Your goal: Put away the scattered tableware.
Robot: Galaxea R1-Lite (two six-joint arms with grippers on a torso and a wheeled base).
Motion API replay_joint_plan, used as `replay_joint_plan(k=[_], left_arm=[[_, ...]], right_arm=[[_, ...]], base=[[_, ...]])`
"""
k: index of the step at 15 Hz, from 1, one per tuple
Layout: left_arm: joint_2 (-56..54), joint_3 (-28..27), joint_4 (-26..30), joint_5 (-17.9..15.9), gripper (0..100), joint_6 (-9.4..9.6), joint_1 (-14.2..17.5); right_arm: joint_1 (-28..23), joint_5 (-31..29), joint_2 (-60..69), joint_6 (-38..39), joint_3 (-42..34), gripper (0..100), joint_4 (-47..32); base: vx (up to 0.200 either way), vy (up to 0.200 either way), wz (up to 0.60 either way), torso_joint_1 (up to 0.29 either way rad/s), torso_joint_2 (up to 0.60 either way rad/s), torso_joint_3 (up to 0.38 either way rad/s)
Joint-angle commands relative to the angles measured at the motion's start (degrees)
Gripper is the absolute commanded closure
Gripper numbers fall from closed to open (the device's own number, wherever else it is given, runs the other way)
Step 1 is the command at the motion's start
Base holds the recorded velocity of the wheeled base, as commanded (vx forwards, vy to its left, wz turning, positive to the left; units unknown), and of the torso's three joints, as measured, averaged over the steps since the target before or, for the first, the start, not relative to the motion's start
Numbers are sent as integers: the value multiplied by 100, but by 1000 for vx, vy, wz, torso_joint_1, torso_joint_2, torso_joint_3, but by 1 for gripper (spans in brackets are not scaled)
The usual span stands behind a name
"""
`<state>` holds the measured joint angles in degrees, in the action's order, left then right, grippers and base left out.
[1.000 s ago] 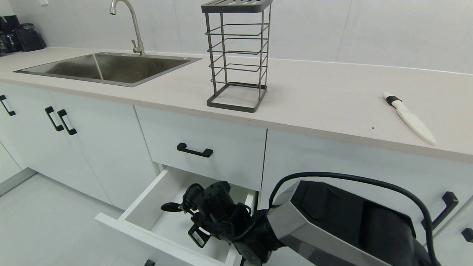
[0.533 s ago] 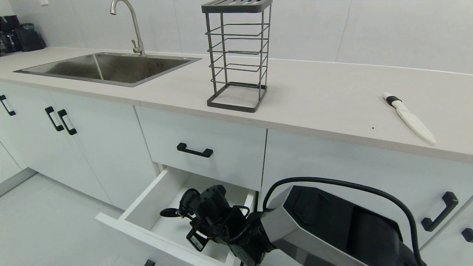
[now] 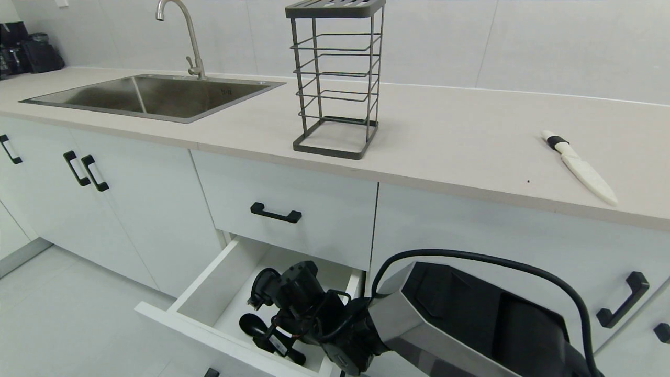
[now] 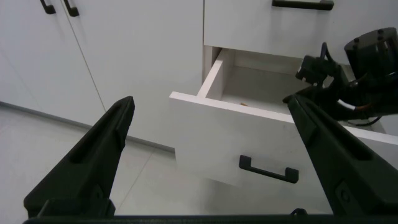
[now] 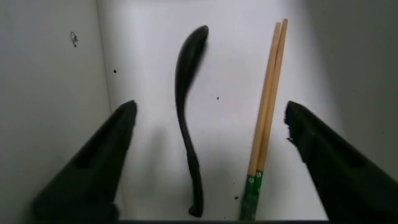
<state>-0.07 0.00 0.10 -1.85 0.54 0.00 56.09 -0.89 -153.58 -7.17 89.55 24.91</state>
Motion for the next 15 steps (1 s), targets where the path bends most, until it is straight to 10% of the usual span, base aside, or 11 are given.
replay_joint_plan(k=[1,15], left_arm=[[7,0,-1,1,0,-1,0],[7,0,-1,1,0,-1,0]], right_arm=[[7,1,328,5,-34,0,269],[596,-78,4995,172,-5440,0,2537]], base=[[0,0,0,0,0,0],[0,0,0,0,0,0]])
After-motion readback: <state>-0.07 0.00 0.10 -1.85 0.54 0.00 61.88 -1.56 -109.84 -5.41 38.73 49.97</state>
